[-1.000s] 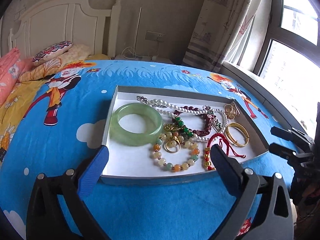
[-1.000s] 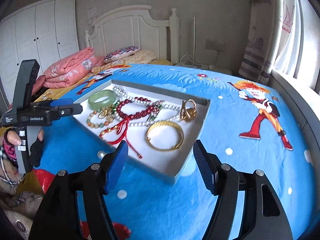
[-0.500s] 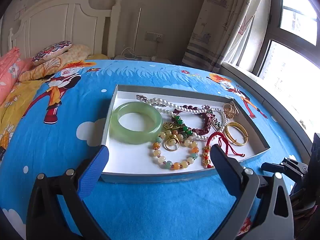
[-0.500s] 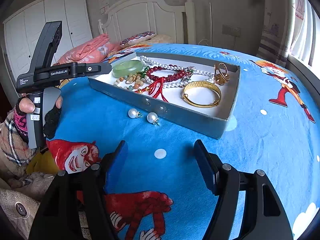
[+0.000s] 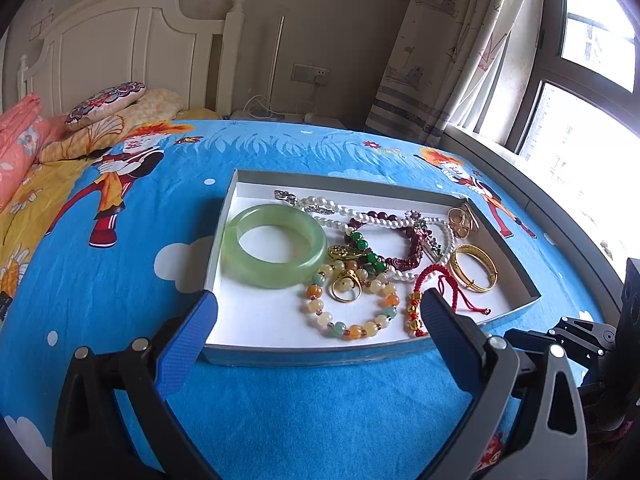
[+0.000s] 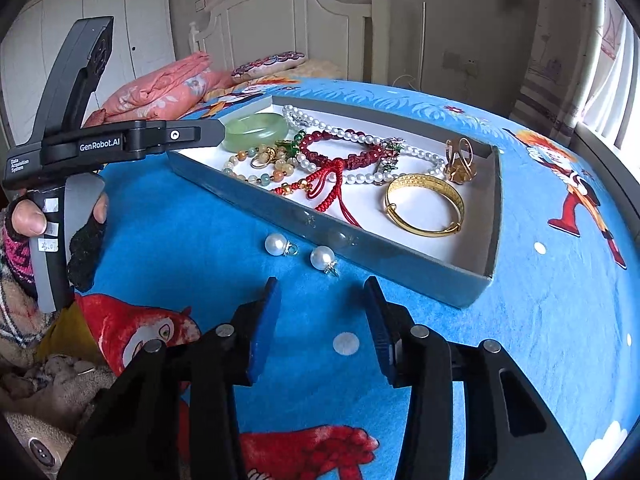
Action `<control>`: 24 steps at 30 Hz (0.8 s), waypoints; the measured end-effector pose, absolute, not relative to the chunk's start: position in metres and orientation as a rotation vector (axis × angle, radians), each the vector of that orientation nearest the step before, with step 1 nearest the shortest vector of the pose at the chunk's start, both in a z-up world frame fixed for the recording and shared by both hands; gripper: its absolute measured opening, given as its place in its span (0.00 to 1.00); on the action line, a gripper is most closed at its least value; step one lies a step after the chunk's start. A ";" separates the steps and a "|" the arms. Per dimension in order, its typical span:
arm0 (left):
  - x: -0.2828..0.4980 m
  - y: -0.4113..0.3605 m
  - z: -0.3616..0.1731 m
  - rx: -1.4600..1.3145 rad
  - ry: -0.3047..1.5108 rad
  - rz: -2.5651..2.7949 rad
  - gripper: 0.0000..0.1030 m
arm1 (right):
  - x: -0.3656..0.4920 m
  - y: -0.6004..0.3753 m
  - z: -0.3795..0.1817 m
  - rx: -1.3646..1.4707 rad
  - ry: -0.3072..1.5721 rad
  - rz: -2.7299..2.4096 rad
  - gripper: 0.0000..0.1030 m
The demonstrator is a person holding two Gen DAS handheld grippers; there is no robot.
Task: Organize jewelry
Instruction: 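Grasp the pearl earrings on the bed cover with the right gripper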
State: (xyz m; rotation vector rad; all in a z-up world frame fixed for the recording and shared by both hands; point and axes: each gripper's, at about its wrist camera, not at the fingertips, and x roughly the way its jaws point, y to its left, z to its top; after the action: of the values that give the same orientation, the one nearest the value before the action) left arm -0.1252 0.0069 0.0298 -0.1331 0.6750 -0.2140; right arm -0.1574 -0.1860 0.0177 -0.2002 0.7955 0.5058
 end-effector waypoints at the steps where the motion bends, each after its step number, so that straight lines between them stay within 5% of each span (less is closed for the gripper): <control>1: -0.125 0.007 0.030 -0.133 0.674 -0.214 0.97 | -0.155 -0.184 0.018 -0.202 0.803 0.491 0.31; 14: -0.127 0.000 0.030 -0.088 0.673 -0.187 0.97 | -0.147 -0.169 0.018 -0.234 0.813 0.456 0.16; 24: -0.128 -0.003 0.029 -0.064 0.687 -0.171 0.97 | -0.156 -0.195 0.018 -0.176 0.793 0.453 0.16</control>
State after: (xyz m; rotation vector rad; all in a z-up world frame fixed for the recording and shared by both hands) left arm -0.1279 -0.0033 0.0288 -0.0635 0.6867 -0.1710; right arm -0.1556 -0.1947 0.0177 -0.1756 0.7933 0.4529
